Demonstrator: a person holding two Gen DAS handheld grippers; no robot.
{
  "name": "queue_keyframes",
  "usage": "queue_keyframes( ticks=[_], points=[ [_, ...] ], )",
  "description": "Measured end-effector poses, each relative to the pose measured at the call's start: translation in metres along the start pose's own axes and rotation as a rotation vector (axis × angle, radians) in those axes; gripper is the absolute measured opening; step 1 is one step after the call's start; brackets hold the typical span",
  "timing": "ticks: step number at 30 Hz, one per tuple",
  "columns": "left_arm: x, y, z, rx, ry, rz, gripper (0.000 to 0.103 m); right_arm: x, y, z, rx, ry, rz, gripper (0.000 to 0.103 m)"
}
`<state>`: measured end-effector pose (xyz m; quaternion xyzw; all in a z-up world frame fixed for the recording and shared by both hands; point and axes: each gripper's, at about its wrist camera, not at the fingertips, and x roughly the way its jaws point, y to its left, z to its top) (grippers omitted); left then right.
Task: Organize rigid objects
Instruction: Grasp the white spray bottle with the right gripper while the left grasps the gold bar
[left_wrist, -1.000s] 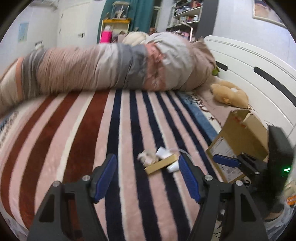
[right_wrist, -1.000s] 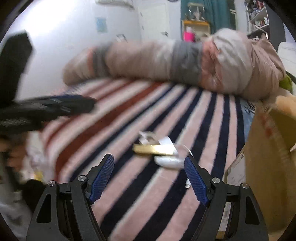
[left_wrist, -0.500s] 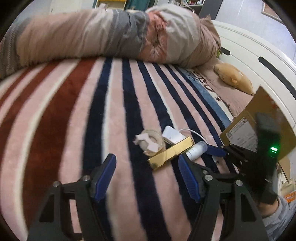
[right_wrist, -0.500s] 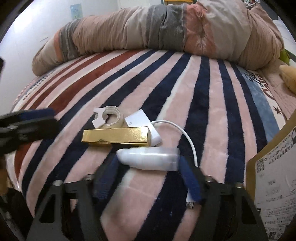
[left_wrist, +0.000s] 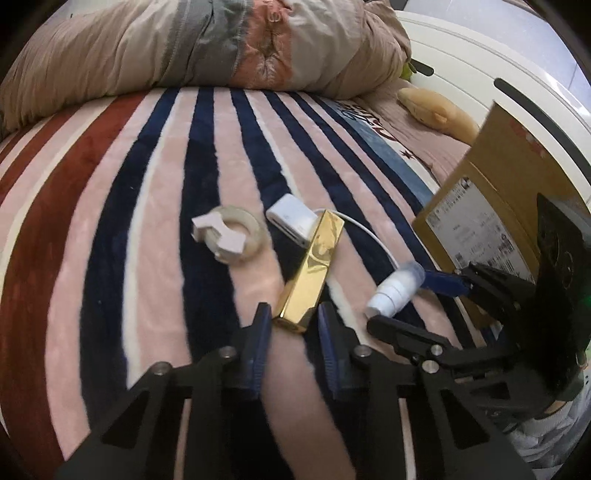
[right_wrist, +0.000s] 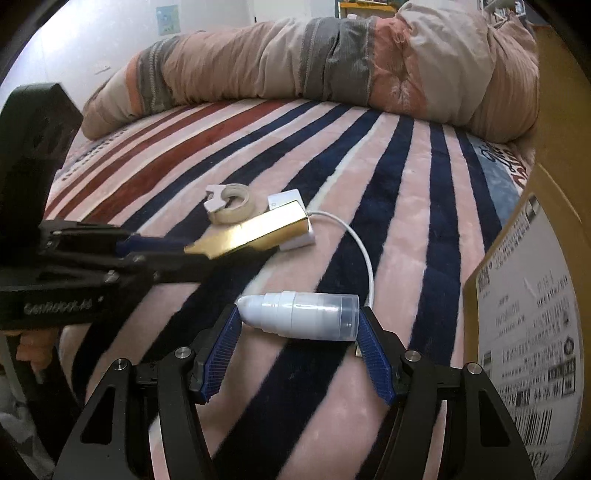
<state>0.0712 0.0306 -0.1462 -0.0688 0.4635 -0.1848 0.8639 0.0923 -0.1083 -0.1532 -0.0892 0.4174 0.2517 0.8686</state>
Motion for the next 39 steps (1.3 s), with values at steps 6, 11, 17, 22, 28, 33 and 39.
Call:
queue_keyframes(
  ticks=[6,11,17,22,28,33,39],
  points=[
    [0.024,-0.01,0.02,0.013,0.004,0.015,0.024,-0.005,-0.005,-0.007,0.0,-0.003,0.016,0.06],
    [0.032,-0.012,0.021,-0.01,-0.004,0.011,0.023,-0.008,-0.005,-0.009,-0.001,0.011,0.039,0.06],
    [-0.003,-0.015,-0.012,0.052,0.028,0.083,0.019,-0.012,-0.001,-0.015,-0.005,0.012,0.054,0.06],
    [-0.025,-0.003,-0.035,0.031,0.048,0.097,0.017,-0.015,0.0,-0.018,-0.012,0.014,0.056,0.06],
    [-0.004,-0.007,-0.022,0.02,0.012,0.116,0.033,-0.016,0.0,-0.02,-0.016,0.01,0.056,0.06],
    [0.012,-0.009,-0.012,0.009,-0.005,0.148,0.022,-0.012,0.0,-0.017,-0.004,0.011,0.056,0.06],
    [-0.015,-0.007,-0.021,0.011,-0.054,0.135,0.015,-0.018,0.01,-0.012,-0.031,-0.003,0.033,0.059]
  ],
)
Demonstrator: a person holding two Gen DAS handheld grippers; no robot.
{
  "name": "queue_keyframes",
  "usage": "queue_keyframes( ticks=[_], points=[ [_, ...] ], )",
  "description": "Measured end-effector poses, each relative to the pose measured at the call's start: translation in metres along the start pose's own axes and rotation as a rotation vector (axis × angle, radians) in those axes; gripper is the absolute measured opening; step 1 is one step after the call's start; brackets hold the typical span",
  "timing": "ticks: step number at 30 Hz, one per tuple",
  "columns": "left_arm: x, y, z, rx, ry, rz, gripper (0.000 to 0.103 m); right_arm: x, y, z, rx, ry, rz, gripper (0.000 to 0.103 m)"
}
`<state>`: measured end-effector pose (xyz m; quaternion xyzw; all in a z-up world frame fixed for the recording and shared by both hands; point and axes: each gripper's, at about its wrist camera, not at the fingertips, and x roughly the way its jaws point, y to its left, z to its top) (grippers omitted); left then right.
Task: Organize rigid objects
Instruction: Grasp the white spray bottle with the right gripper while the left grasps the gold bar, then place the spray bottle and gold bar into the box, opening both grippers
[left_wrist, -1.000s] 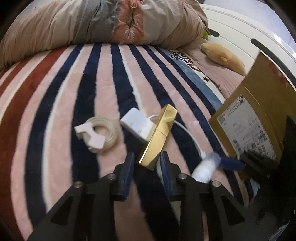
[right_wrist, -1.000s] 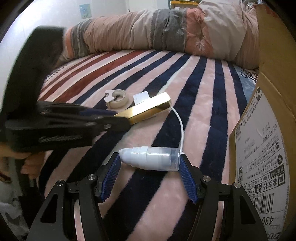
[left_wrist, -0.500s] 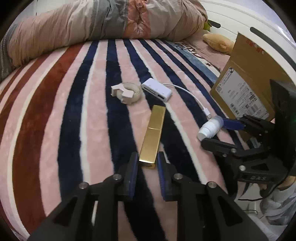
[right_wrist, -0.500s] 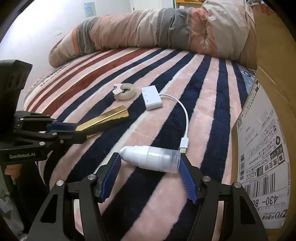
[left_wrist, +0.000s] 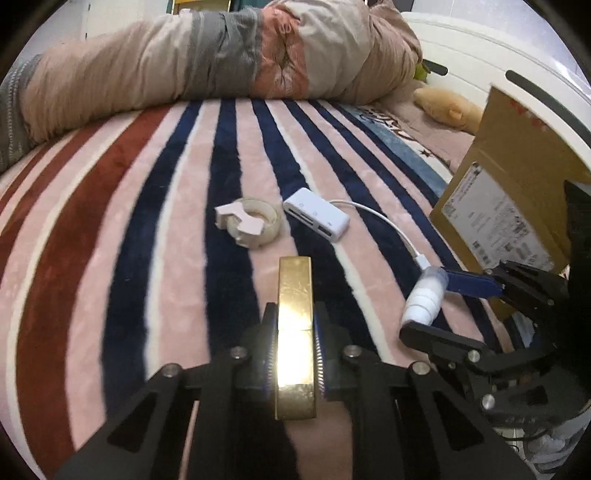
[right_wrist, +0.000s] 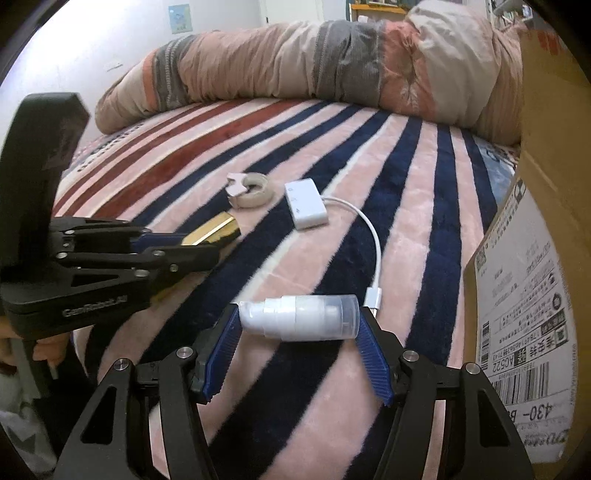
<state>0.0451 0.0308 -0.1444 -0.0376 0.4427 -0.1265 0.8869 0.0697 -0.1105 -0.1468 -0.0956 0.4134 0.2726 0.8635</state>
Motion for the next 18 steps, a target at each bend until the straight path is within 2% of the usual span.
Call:
queue_keyframes(
  ticks=[5,10,16,18],
  points=[
    [-0.039,0.0,0.001,0.005,-0.062,0.046,0.015,-0.022,0.017,0.006,-0.036,-0.052,0.011,0.059],
    [-0.098,-0.013,0.015,0.055,-0.189,0.105,0.015,-0.064,0.025,0.019,-0.047,-0.146,0.04,0.059],
    [-0.155,-0.056,0.054,0.149,-0.311,0.067,0.015,-0.139,0.019,0.032,-0.056,-0.323,0.019,0.059],
    [-0.168,-0.08,0.07,0.197,-0.348,0.02,0.015,-0.166,0.004,0.033,-0.035,-0.378,-0.006,0.059]
  ],
)
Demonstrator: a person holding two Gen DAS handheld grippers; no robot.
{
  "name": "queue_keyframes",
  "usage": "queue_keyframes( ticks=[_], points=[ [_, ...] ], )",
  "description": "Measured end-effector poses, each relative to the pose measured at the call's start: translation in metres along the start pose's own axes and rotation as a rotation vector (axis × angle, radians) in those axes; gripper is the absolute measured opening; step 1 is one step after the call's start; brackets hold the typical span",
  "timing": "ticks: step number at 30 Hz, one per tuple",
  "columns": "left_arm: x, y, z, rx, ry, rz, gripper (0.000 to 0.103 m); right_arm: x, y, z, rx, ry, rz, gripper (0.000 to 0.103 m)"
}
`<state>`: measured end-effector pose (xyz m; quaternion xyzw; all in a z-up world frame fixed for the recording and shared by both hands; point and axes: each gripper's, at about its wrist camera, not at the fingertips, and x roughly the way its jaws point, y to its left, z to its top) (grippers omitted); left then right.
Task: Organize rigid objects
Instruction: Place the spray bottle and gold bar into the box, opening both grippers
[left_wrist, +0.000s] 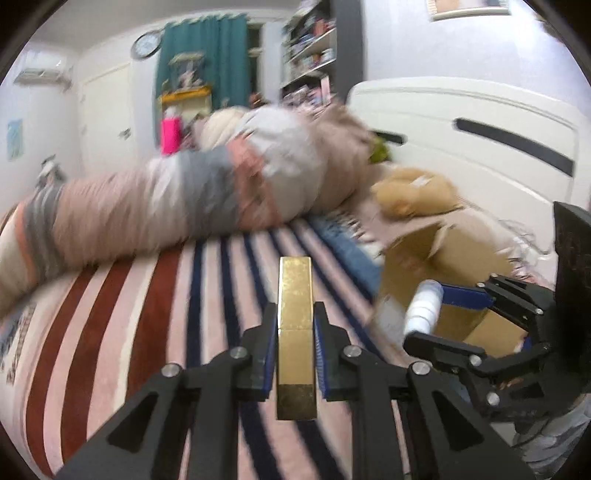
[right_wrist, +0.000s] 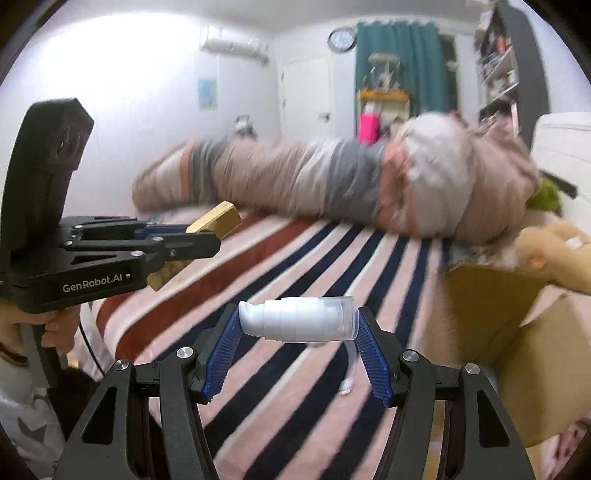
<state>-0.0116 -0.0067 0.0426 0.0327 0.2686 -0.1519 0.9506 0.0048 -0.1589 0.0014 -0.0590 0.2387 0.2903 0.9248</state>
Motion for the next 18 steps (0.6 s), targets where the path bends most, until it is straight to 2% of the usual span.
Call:
queue_keyframes(
  ticks=[4,9,10,12,18],
  points=[
    [0.001,-0.039,0.03,0.025,-0.025,-0.145,0.015,-0.032,-0.048,0.001,0.076,-0.042,-0.164,0.059],
    [0.025,-0.093,0.053,0.093,0.023,-0.245,0.015,-0.043,-0.106,-0.026,0.188,0.029,-0.276,0.059],
    [0.033,-0.106,0.057,0.096,0.043,-0.293,0.015,-0.043,-0.114,-0.032,0.202,0.047,-0.291,0.059],
    [0.045,-0.123,0.06,0.104,0.072,-0.332,0.015,-0.042,-0.126,-0.041,0.218,0.062,-0.298,0.059],
    [0.087,-0.164,0.059,0.162,0.197,-0.355,0.015,-0.046,-0.143,-0.06,0.234,0.074,-0.288,0.062]
  ],
)
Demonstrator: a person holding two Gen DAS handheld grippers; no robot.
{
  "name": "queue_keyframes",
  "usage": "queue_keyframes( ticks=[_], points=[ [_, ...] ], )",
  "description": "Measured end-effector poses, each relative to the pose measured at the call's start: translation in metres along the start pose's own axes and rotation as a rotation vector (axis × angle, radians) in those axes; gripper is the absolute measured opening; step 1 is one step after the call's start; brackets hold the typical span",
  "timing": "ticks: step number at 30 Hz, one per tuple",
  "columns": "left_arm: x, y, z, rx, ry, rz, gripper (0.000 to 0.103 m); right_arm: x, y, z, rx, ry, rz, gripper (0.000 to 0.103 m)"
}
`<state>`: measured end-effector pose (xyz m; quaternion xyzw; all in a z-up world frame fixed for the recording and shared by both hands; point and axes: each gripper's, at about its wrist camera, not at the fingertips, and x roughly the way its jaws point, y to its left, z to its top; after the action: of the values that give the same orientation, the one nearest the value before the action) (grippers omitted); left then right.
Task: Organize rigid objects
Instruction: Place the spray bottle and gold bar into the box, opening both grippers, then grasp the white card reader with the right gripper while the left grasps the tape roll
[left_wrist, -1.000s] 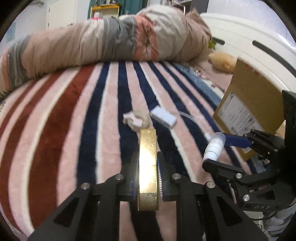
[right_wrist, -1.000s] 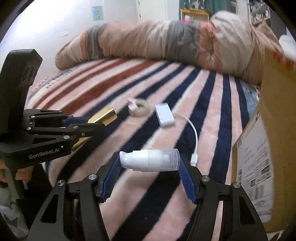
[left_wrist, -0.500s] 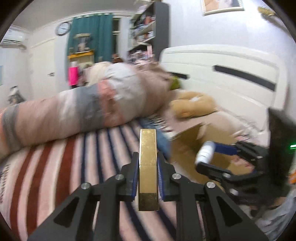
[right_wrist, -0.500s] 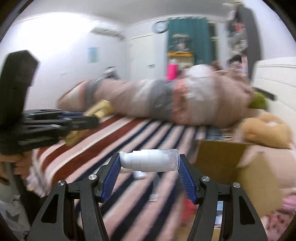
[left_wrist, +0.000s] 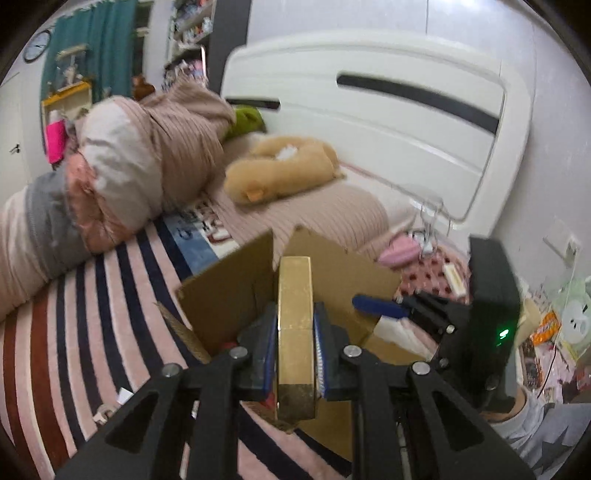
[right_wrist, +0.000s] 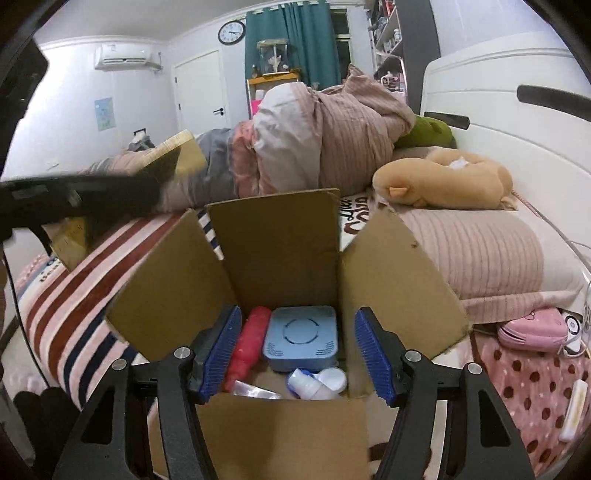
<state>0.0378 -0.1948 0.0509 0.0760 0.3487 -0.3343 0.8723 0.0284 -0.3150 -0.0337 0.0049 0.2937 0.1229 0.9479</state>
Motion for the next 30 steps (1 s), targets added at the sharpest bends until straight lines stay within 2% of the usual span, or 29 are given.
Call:
queue_keyframes(
  ticks=[2,7,10,12,19,24,27,30],
  points=[
    [0.013,0.0,-0.002,-0.004,0.05,-0.008,0.015,0.001,-0.006,0.0,0.014,-0.007,0.001,0.067],
    [0.04,0.001,-0.014,0.003,0.16,-0.028,0.015,0.001,-0.016,-0.003,0.042,-0.011,0.009,0.068],
    [0.05,0.003,-0.018,0.001,0.188,-0.008,0.016,0.0,-0.015,-0.004,0.038,-0.011,0.015,0.068],
    [0.05,0.005,-0.019,0.002,0.183,0.017,0.017,0.0,-0.014,-0.005,0.035,-0.009,0.016,0.068],
    [0.03,0.013,-0.02,-0.015,0.142,0.022,0.026,0.0,-0.009,-0.002,0.033,-0.007,0.015,0.07],
    [0.0,0.031,-0.022,-0.064,0.063,0.024,0.039,-0.002,-0.002,-0.001,0.022,-0.004,0.017,0.07],
    [-0.028,0.049,-0.026,-0.091,0.005,0.067,0.046,-0.008,0.009,0.004,0.003,-0.021,0.033,0.07],
    [-0.058,0.077,-0.038,-0.126,-0.044,0.149,0.054,-0.016,0.032,0.015,-0.033,-0.053,0.074,0.07]
  ],
)
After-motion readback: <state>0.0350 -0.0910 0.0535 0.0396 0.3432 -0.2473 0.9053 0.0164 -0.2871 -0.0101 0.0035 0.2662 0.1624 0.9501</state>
